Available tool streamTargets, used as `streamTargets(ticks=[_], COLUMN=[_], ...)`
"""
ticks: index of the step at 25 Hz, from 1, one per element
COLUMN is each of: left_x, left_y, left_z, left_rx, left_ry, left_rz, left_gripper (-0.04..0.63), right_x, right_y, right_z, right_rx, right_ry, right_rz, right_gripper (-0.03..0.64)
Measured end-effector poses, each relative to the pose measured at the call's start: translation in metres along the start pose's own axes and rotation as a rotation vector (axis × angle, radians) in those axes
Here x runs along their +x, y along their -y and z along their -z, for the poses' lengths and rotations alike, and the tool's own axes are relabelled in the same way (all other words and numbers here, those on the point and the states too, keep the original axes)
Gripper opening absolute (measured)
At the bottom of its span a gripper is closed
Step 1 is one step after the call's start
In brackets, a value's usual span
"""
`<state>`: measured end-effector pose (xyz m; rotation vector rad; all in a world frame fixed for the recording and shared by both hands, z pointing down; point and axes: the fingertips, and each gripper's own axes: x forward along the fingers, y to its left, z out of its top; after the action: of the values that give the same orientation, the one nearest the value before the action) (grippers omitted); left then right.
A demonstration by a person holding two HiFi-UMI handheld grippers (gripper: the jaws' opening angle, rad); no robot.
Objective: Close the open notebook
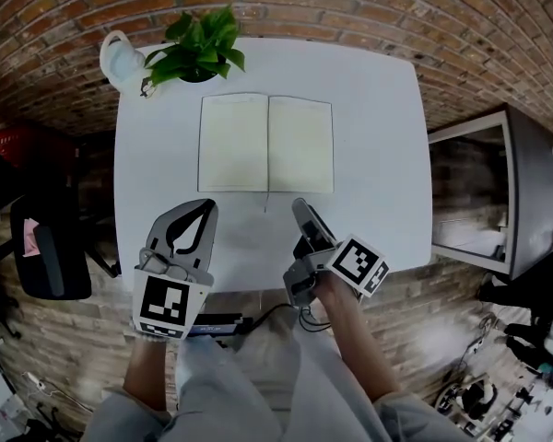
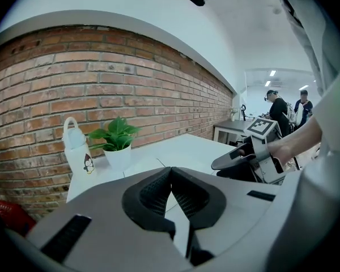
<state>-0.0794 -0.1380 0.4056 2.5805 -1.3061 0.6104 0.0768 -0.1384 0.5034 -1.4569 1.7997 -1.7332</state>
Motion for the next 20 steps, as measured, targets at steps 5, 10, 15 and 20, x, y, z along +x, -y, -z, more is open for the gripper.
streamTargets(ticks=[5,10,15,20], left_x=[0.008,0.017,0.024,0.030], left_y=[-0.007,-0.010,-0.015,-0.018], left_z=[0.005,0.005,0.009,0.007], left_rx=[0.002,0.019,0.024,0.017], left_ry=[-0.015,-0.015,-0.031,-0.027], left_rz=[0.009,0.022,0.024,0.031], left_gripper=[0.018,0.018,0.018,0.018], right_x=[0.013,0.021,0.028,0.035], right_y=[0.014,0.024,0.030,0.035], right_z=[0.000,0.002,-0.003,-0.003], right_rx=[0.038,0.074,0.113,0.136], right_ry=[-0.002,-0.004,0.007,0.003], right_rz=[0.039,0.062,0.085,0.103], right_gripper=[0.189,0.189,0.189,0.188])
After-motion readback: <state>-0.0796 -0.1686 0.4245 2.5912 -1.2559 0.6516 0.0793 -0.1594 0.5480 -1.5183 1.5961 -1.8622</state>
